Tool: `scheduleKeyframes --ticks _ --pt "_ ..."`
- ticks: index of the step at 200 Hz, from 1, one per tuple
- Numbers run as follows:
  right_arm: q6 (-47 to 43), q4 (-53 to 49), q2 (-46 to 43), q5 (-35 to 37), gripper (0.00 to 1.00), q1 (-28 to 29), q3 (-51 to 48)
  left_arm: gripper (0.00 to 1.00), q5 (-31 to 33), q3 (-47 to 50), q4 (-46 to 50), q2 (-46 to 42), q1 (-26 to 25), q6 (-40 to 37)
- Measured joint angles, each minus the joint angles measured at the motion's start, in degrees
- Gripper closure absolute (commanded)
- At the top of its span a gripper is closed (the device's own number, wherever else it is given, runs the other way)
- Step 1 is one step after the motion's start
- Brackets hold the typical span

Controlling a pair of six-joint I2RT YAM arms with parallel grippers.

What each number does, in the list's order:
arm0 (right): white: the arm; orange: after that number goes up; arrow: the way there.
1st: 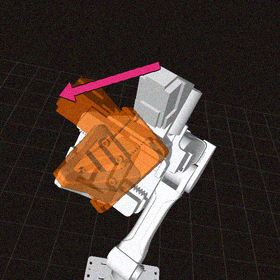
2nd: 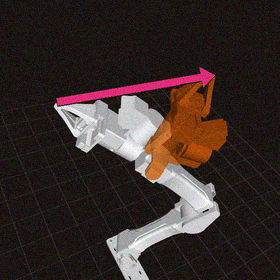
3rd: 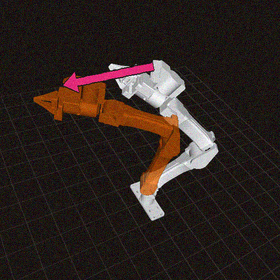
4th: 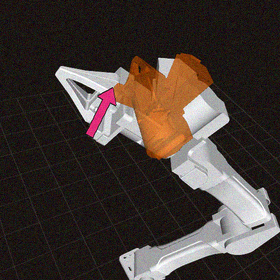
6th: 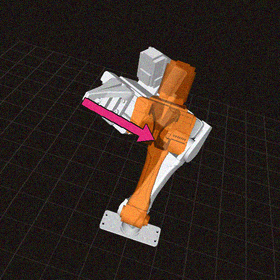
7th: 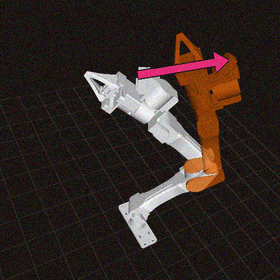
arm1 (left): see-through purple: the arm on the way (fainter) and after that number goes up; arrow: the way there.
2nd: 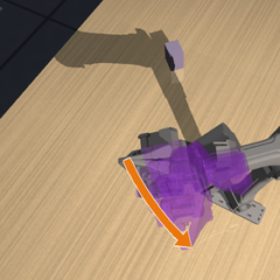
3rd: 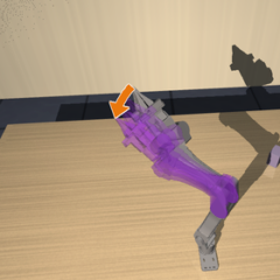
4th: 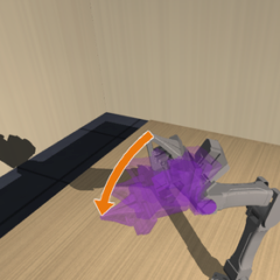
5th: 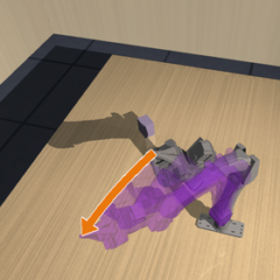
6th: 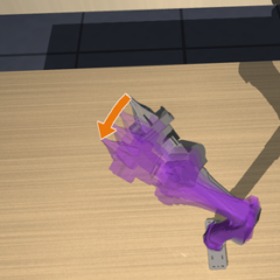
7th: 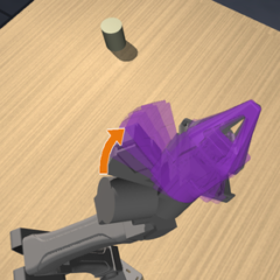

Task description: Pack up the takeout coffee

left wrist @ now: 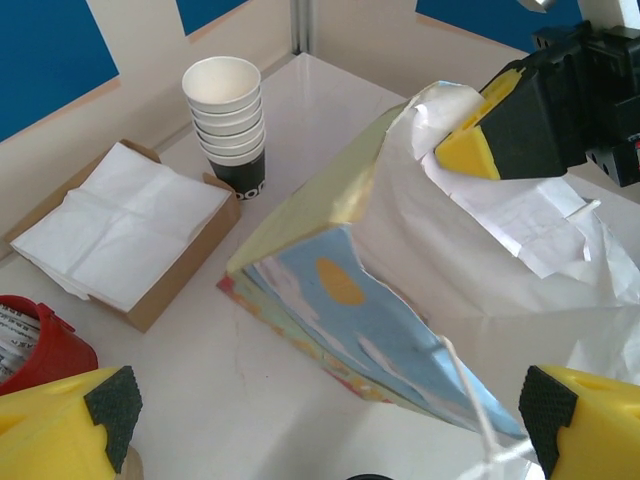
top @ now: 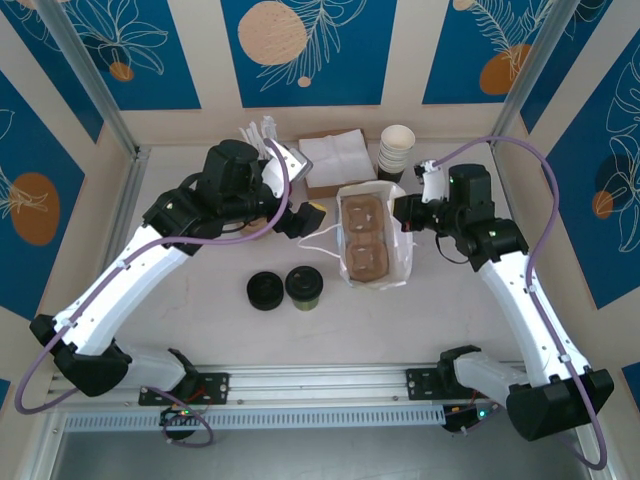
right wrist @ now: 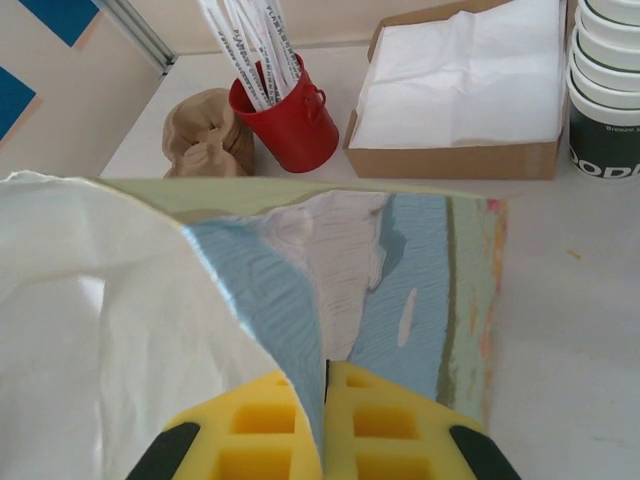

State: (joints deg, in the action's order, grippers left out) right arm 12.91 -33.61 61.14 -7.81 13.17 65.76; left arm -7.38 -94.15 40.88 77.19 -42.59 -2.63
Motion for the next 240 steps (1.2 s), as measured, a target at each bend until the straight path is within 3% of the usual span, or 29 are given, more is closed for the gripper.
scheduleKeyframes --ticks 134,240 --pt "0.22 2.36 -7.08 -0.76 1.00 0.33 -2.27 0.00 -0.13 1.64 -1.07 -1.40 0.20 1.25" --pt "16.39 -11.10 0.24 4.79 1.00 -2.38 5.90 0.00 -0.90 2.32 -1.27 -1.38 0.22 3.21"
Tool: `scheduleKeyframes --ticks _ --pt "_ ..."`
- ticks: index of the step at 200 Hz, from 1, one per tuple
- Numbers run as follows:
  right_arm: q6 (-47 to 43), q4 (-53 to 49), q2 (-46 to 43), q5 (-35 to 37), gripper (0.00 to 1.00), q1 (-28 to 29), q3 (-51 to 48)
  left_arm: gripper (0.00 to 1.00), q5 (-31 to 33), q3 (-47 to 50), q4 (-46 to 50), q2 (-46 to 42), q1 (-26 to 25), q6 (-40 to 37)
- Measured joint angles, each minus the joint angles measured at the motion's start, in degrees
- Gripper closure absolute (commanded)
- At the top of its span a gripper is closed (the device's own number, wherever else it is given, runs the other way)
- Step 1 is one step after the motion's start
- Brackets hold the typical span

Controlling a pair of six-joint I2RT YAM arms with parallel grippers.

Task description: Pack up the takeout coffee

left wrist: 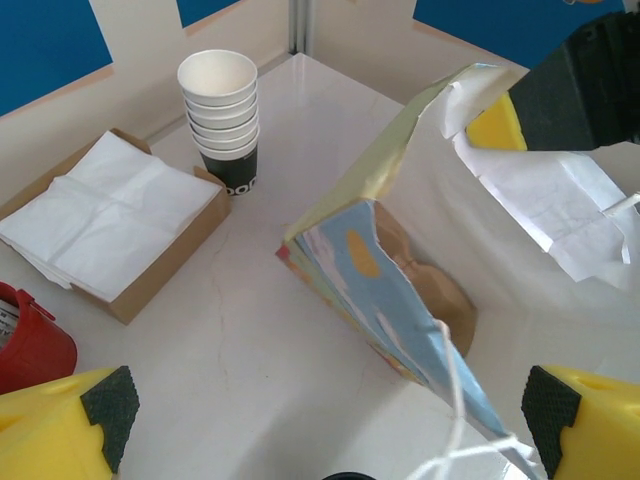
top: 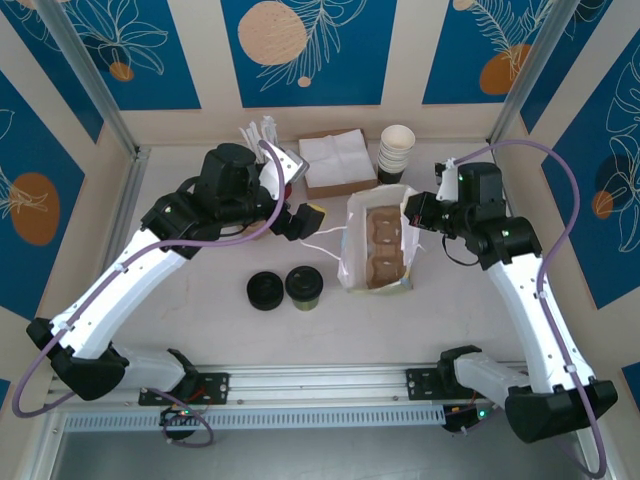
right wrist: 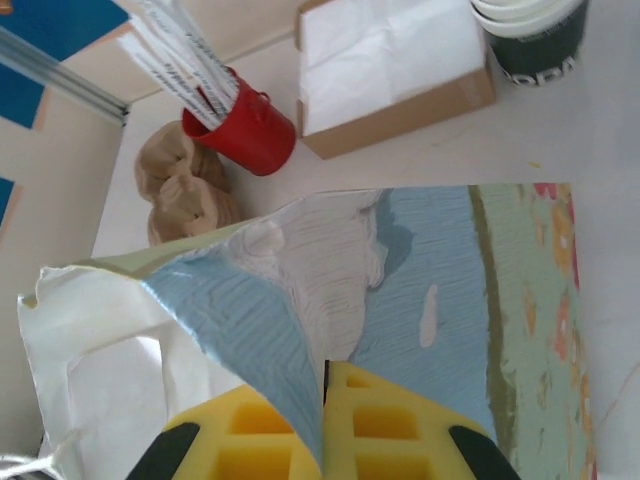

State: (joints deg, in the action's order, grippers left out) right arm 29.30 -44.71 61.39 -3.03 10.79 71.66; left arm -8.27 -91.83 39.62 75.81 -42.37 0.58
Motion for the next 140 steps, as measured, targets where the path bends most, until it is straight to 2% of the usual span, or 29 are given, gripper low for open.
scheduleKeyframes --ticks 28,87,108,140 --pt "3.39 -1.55 2.73 -1.11 1.00 -3.48 0.00 0.00 0.02 0.59 -0.20 0.00 0.00 0.83" --pt "9.79 -2.23 7.08 -8.66 1.00 -12.28 -0.22 0.00 1.29 0.63 -0.22 0.02 0.11 2.19" --pt "11.08 -2.03 8.20 -11.23 1.00 -13.79 -0.63 0.00 1.57 0.63 -0.20 0.17 0.26 2.58" --pt "12.24 -1.75 10.01 -14.45 0.92 -14.23 -1.36 0.00 2.01 0.90 -0.24 0.35 0.26 3.30"
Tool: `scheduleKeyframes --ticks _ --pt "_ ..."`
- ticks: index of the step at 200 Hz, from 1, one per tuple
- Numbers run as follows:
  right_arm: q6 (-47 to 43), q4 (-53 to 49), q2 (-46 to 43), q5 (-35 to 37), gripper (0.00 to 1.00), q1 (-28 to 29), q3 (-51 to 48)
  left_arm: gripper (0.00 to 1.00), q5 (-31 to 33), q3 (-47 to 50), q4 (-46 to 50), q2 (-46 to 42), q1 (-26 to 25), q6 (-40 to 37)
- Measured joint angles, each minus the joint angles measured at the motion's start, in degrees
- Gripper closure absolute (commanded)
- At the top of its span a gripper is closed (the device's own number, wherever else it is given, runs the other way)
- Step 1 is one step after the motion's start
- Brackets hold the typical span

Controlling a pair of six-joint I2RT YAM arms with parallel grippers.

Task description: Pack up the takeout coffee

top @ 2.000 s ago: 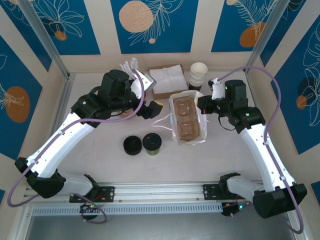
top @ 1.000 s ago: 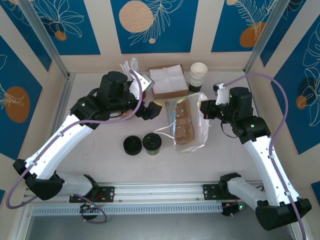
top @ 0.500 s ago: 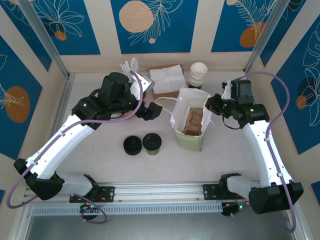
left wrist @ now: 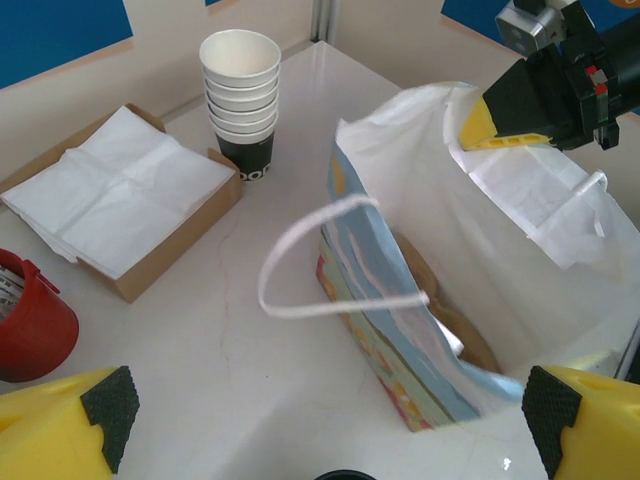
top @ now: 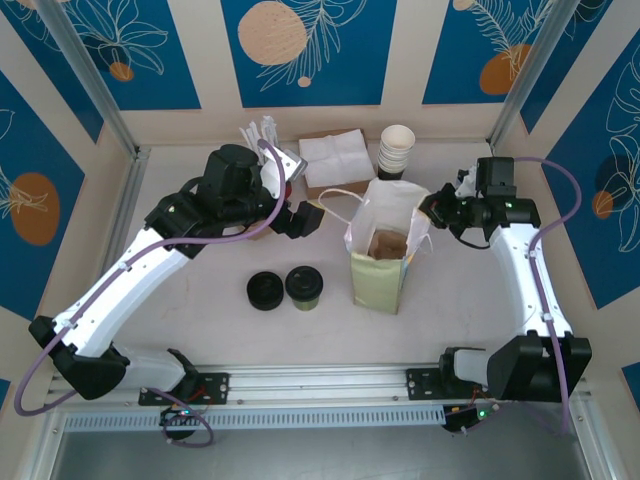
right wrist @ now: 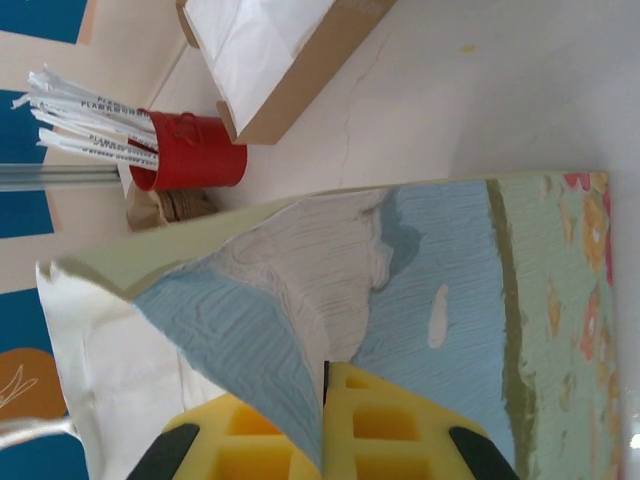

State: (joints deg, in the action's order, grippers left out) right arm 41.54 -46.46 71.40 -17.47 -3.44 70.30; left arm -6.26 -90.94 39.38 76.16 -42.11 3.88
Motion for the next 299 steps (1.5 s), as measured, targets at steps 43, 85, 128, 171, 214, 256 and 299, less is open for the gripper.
scheduleKeyframes --ticks 43,85,128,171,214,256,299 --pt "1.53 0.90 0.46 -2.80 0.84 0.17 -1.01 0.00 0.37 1.31 -0.13 0.00 0.00 0.74" --pt "2.45 1.36 0.50 -3.89 0.62 0.76 -1.05 0.00 0.35 4.79 -0.90 -0.70 0.00 0.74" --pt "0.37 -1.60 0.52 -2.69 0.48 0.28 0.63 0.00 0.37 7.23 -0.81 -2.51 0.00 0.90" --pt "-3.28 -5.20 -0.85 -0.20 0.44 -0.92 6.95 0.00 1.05 10.97 -0.87 -5.60 0.04 4.07" --pt "-6.56 -8.98 -3.98 0.09 0.44 -1.20 10.93 0.00 2.03 17.94 -1.46 -10.88 0.11 8.09" --pt "-7.78 -11.50 -7.63 -2.05 0.44 -1.20 10.99 0.00 3.85 22.91 -4.42 -13.62 0.11 13.64" --pt "-8.59 -13.18 -9.40 -4.13 0.43 -0.50 10.95 0.00 7.87 27.89 -3.32 -15.13 -1.22 19.47"
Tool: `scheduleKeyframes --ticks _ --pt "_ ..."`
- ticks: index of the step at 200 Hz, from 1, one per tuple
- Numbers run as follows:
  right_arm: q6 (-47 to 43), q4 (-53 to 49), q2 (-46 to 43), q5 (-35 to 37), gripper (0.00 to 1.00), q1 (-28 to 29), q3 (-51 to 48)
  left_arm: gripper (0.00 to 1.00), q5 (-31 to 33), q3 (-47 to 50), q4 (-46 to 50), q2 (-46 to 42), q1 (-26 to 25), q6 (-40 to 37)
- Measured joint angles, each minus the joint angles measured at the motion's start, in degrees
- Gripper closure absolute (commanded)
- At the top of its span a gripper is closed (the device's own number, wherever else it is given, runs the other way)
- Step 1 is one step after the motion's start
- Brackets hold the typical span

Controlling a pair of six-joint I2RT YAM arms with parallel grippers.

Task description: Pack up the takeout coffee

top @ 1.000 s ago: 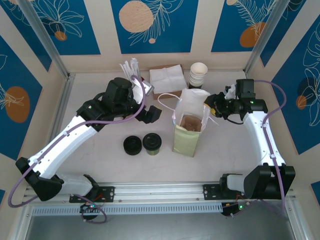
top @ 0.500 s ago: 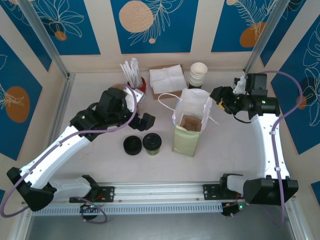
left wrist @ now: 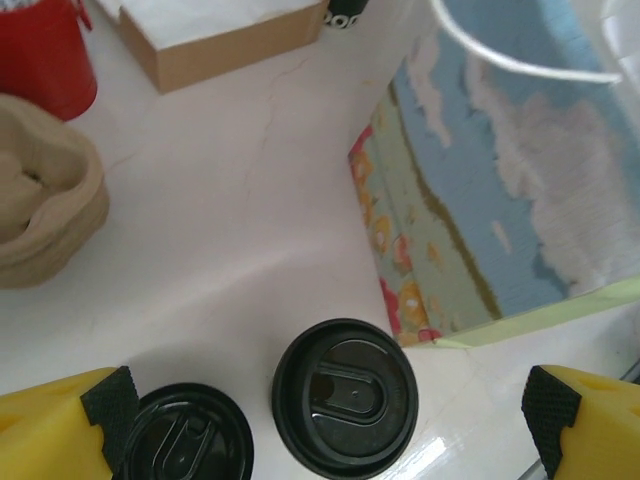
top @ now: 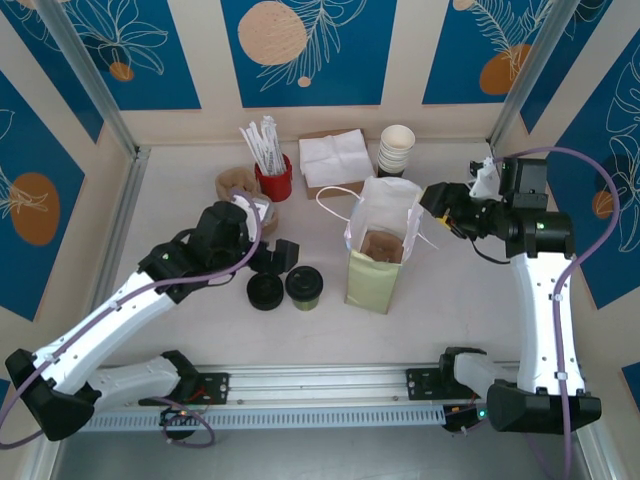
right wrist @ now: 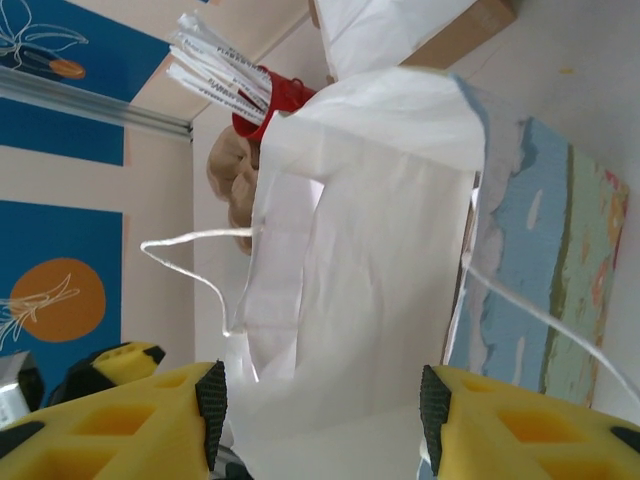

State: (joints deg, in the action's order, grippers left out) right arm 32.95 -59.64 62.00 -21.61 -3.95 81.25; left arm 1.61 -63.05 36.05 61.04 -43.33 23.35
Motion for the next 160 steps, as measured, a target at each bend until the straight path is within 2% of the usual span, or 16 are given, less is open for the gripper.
scheduleKeyframes --ticks 46,121,160 --pt "-0.24 -0.44 -0.33 -0.92 0.44 1.05 0.00 0.00 4.22 2.60 2.73 3.23 -5.57 4.87" --pt "-0.26 -0.42 -0.31 -0.92 0.43 2.51 -0.02 0.00 4.94 1.86 4.76 13.84 -10.86 9.44" --pt "-0.24 -0.33 -0.94 -0.90 0.43 2.86 -1.38 0.07 6.97 -1.62 6.51 16.44 -12.98 9.90"
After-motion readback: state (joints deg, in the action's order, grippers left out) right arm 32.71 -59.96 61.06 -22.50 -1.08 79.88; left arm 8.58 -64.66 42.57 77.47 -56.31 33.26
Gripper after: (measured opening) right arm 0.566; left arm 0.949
